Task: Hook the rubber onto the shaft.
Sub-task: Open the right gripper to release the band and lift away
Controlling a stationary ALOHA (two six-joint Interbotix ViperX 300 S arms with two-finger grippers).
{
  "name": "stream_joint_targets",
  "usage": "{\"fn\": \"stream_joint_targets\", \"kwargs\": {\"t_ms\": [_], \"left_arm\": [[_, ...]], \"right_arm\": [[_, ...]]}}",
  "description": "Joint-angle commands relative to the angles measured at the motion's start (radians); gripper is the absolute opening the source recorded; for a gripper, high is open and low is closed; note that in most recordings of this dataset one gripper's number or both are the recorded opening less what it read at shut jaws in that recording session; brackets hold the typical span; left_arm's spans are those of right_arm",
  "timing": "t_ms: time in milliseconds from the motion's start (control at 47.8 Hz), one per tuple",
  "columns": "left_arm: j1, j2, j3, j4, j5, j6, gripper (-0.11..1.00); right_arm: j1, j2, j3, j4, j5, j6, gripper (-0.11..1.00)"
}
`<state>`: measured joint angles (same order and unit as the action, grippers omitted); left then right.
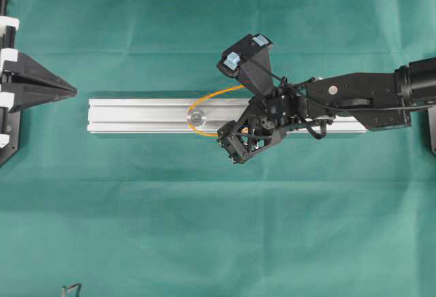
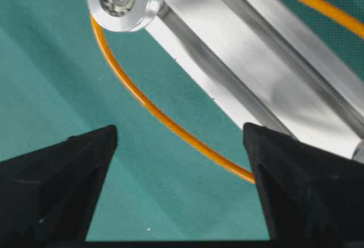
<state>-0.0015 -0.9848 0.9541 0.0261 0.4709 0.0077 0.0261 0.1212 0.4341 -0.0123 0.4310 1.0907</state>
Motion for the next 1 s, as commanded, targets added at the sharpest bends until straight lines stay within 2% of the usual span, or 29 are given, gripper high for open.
{"fn": "stream_joint_targets", "kwargs": {"t_ms": [0,481,983], "left_arm": [[-0.002,0.003,-0.034,0.003,-0.006,0.003,0.00],[-0.002,0.002,-0.034,0.003,-0.006,0.003,0.00],[-0.002,-0.002,-0.035,0.003,-0.005,0.003,0.00]], "right_arm": [[-0.002,-0.034,-0.012,-0.002,0.002,-0.002,0.93],[-0.002,-0.058,-0.040,-0.008,0.008,-0.003,0.93],[-0.023,-0.179,-0.127,-0.120,0.192,-0.002,0.93]]}}
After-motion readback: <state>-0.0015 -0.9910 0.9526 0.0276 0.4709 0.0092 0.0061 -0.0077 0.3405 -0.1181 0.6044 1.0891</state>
